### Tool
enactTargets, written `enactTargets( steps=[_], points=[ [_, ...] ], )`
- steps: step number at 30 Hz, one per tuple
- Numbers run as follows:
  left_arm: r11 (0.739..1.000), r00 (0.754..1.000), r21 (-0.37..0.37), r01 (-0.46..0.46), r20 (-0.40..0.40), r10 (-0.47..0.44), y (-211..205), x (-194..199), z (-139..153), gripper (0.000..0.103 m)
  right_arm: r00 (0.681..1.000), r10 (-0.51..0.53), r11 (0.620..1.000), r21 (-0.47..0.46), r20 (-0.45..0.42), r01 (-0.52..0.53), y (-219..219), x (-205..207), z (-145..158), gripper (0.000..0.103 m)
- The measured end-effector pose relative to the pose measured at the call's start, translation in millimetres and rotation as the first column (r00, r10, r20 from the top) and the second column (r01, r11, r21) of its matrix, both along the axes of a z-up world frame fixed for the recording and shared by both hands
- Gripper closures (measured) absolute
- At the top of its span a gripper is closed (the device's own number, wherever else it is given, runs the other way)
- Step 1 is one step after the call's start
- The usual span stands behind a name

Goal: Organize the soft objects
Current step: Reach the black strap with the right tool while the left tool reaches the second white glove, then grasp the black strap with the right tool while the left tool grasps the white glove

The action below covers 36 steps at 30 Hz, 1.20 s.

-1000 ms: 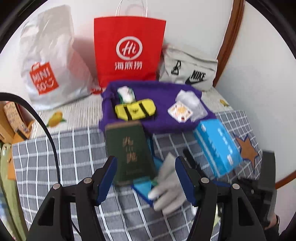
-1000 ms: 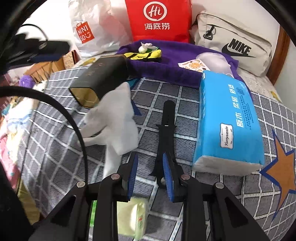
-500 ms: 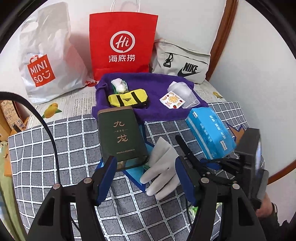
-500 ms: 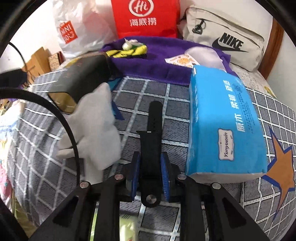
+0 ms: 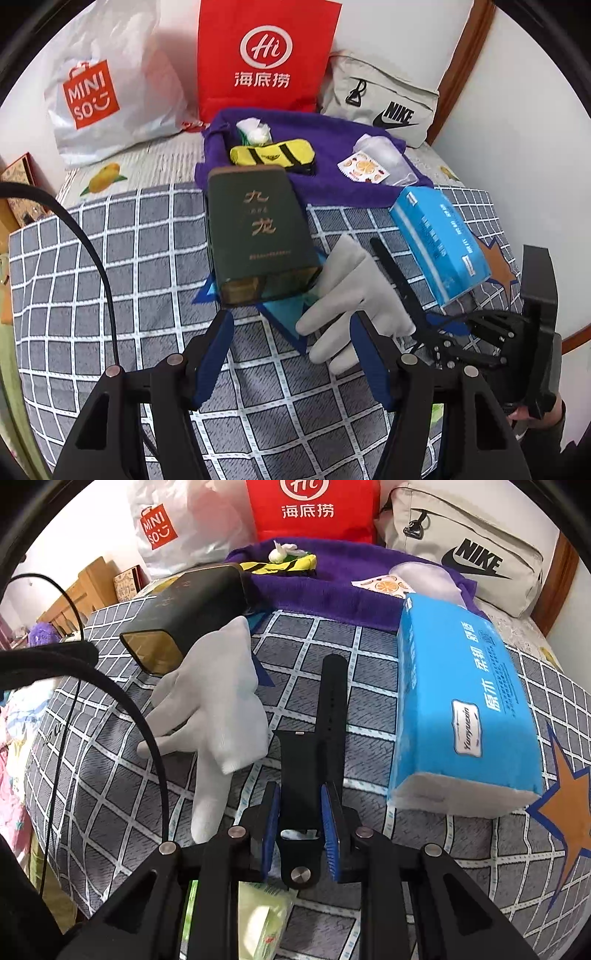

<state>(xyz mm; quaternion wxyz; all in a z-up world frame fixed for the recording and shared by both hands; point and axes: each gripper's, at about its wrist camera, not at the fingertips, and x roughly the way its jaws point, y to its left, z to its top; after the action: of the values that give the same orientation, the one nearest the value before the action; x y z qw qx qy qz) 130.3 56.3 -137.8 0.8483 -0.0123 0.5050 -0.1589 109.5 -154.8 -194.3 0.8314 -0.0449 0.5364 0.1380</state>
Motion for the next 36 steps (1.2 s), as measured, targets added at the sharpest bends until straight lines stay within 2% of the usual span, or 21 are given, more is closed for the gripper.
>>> enactTargets(
  steps=[3, 5, 8, 11, 15, 20, 24, 28, 30, 32, 33, 35, 36],
  points=[
    [1.000, 1.000, 0.011, -0.005, -0.012, 0.005, 0, 2, -3, 0.040, 1.000, 0.019, 1.000, -0.016, 0.010, -0.019, 5, 2, -2, 0.077],
    [1.000, 1.000, 0.012, -0.007, -0.016, 0.007, -2, 2, -5, 0.040, 0.999, 0.028, 0.999, -0.023, 0.019, -0.028, 4, 2, -2, 0.082],
    [1.000, 1.000, -0.001, 0.012, -0.020, -0.012, -7, -3, -8, 0.040, 1.000, 0.020, 0.999, 0.028, 0.023, -0.020, -4, 3, 1, 0.082],
    [0.999, 0.998, -0.024, 0.046, -0.048, -0.047, -20, -6, -17, 0.036, 1.000, 0.011, 0.997, 0.070, 0.029, -0.013, -10, 3, 8, 0.082],
    [0.997, 0.995, -0.040, 0.066, -0.067, -0.068, -42, -1, -28, 0.036, 0.998, 0.006, 0.996, 0.093, 0.069, -0.012, -14, -2, 25, 0.082],
    [0.997, 0.992, -0.072, 0.039, -0.115, -0.048, -55, 13, -38, 0.033, 0.994, -0.006, 0.997, 0.079, 0.112, -0.003, -25, -11, 43, 0.082],
    [0.998, 0.989, -0.059, 0.037, -0.140, -0.045, -67, 21, -43, 0.033, 0.991, -0.018, 0.996, 0.085, 0.132, 0.007, -34, -18, 54, 0.082],
    [0.999, 0.988, 0.004, 0.050, -0.149, -0.049, -82, 25, -55, 0.035, 0.988, -0.033, 0.997, 0.076, 0.149, 0.022, -42, -24, 60, 0.082],
    [0.999, 0.990, 0.011, 0.045, -0.133, -0.043, -85, 26, -58, 0.041, 0.987, -0.050, 0.997, 0.074, 0.153, 0.039, -47, -27, 62, 0.082],
    [0.998, 0.992, 0.041, 0.047, -0.123, -0.042, -87, 26, -61, 0.067, 0.986, -0.065, 0.996, 0.075, 0.152, 0.054, -52, -28, 62, 0.083],
    [0.998, 0.991, 0.050, 0.047, -0.126, -0.040, -87, 26, -63, 0.073, 0.986, -0.074, 0.995, 0.078, 0.151, 0.063, -54, -28, 62, 0.083],
    [0.998, 0.990, 0.020, 0.052, -0.132, -0.049, -82, 26, -63, 0.088, 0.985, -0.087, 0.993, 0.090, 0.147, 0.075, -58, -28, 63, 0.083],
    [0.998, 0.989, 0.005, 0.059, -0.132, -0.058, -81, 27, -61, 0.091, 0.985, -0.092, 0.993, 0.092, 0.147, 0.079, -59, -28, 63, 0.083]
  ],
)
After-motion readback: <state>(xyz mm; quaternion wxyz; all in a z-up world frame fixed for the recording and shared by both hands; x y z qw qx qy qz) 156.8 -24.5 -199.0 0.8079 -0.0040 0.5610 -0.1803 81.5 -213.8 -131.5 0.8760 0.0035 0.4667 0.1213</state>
